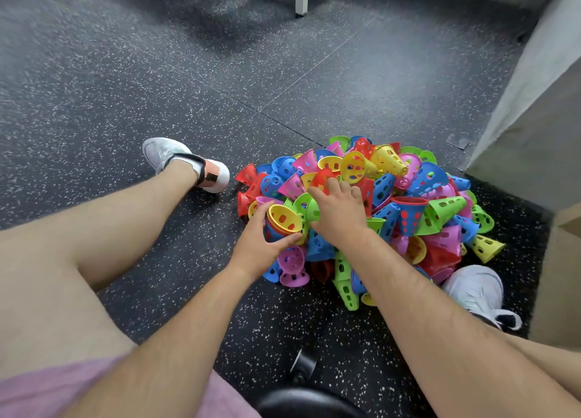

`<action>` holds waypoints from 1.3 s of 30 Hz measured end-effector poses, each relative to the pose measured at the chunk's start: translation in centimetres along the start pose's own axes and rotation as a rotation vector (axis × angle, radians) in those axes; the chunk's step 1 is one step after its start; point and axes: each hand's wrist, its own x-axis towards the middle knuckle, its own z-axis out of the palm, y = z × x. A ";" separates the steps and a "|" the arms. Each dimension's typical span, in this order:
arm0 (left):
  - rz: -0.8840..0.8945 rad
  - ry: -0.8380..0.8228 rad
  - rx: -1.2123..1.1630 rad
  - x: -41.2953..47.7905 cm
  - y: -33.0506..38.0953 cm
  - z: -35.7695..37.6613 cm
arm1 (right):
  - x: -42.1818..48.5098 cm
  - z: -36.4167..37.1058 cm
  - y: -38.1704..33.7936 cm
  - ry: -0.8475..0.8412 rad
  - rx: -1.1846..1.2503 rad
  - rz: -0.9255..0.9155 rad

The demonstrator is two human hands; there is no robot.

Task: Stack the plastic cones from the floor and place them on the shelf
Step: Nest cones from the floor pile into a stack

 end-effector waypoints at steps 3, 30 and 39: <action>-0.003 -0.005 0.008 -0.1 0.1 0.0 | -0.1 0.2 -0.1 -0.053 -0.040 -0.021; 0.020 0.064 -0.048 0.5 1.9 -0.2 | -1.9 -1.4 -3.4 0.277 0.942 -0.050; 0.049 0.023 -0.140 1.3 5.0 1.3 | -1.2 -2.0 0.1 0.361 0.732 0.002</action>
